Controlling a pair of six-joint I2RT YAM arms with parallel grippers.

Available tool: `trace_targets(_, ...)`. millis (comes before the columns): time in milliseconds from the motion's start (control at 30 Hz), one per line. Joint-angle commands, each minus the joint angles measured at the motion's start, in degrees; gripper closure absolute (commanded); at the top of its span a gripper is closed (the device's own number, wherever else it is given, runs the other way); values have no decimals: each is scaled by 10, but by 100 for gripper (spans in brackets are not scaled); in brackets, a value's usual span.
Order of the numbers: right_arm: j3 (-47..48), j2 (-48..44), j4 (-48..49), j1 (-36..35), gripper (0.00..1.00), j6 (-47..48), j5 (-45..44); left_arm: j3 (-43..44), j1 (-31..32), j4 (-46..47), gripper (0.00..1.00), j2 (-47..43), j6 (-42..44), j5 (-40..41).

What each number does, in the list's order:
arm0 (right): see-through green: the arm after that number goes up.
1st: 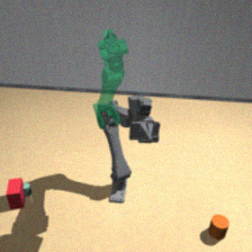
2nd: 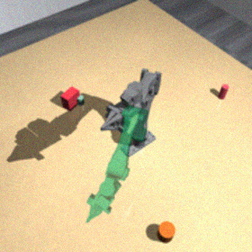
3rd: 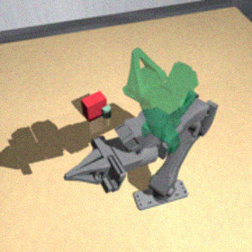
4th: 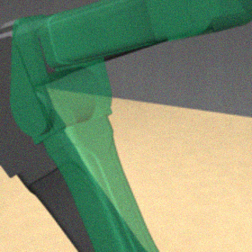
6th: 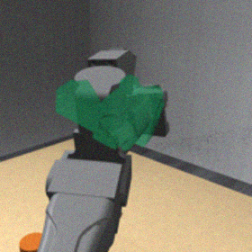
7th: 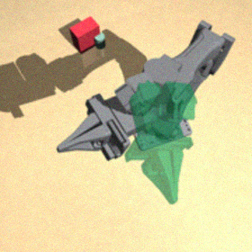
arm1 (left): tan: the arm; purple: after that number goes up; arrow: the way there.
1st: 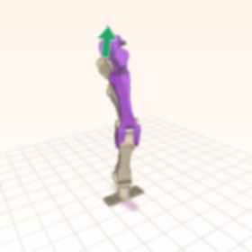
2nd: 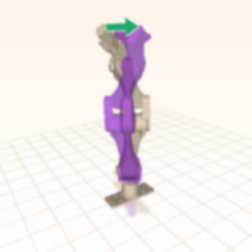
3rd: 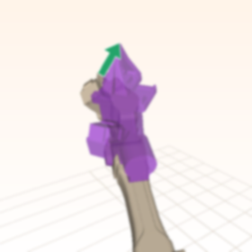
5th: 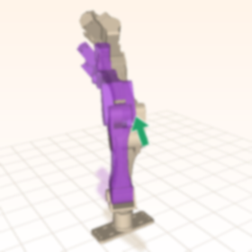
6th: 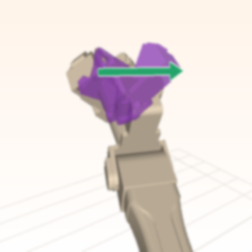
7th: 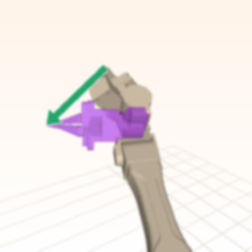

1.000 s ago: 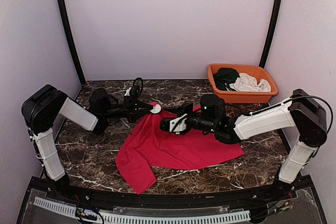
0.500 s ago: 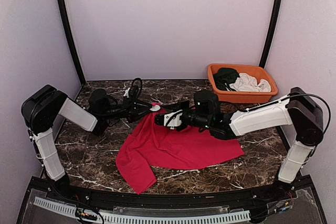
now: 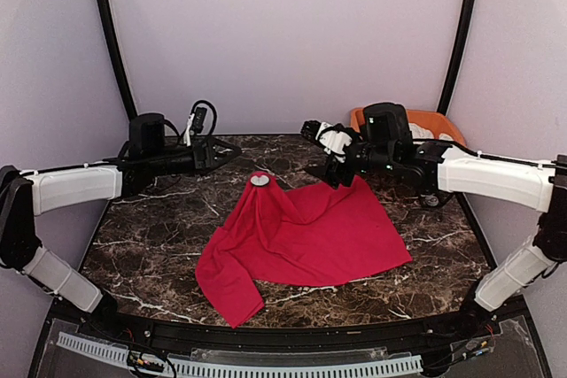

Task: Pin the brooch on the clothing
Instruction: Adjust the clothing with brooches at the center of the board.

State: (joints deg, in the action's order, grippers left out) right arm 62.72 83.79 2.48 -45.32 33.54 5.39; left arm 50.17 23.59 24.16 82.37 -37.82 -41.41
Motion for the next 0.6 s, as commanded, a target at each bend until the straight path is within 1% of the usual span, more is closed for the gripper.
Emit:
trace_targets(0, 73, 63, -208, 10, 23, -87, 35, 29, -1, -275, 11, 26, 175, 103)
trace_targets(67, 96, 90, -241, 21, 22, -104, 61, 38, -1, -315, 10, 53, 204, 121)
trace_targets(133, 107, 109, -253, 41, 21, -131, 96, 42, -1, -341, 10, 77, 224, 136)
trace_targets(200, 112, 124, -255, 61, 21, -151, 146, 45, 0, -352, 12, 95, 238, 127)
trace_targets(267, 120, 140, -264, 74, 21, -161, 175, 44, 1, -357, 15, 102, 246, 120)
trace_targets(400, 156, 190, -304, 89, 21, -167, 190, 39, 2, -382, 19, 107, 288, 96)
trace_targets(567, 208, 262, -342, 103, 21, -171, 196, 34, 3, -396, 20, 117, 321, 85)
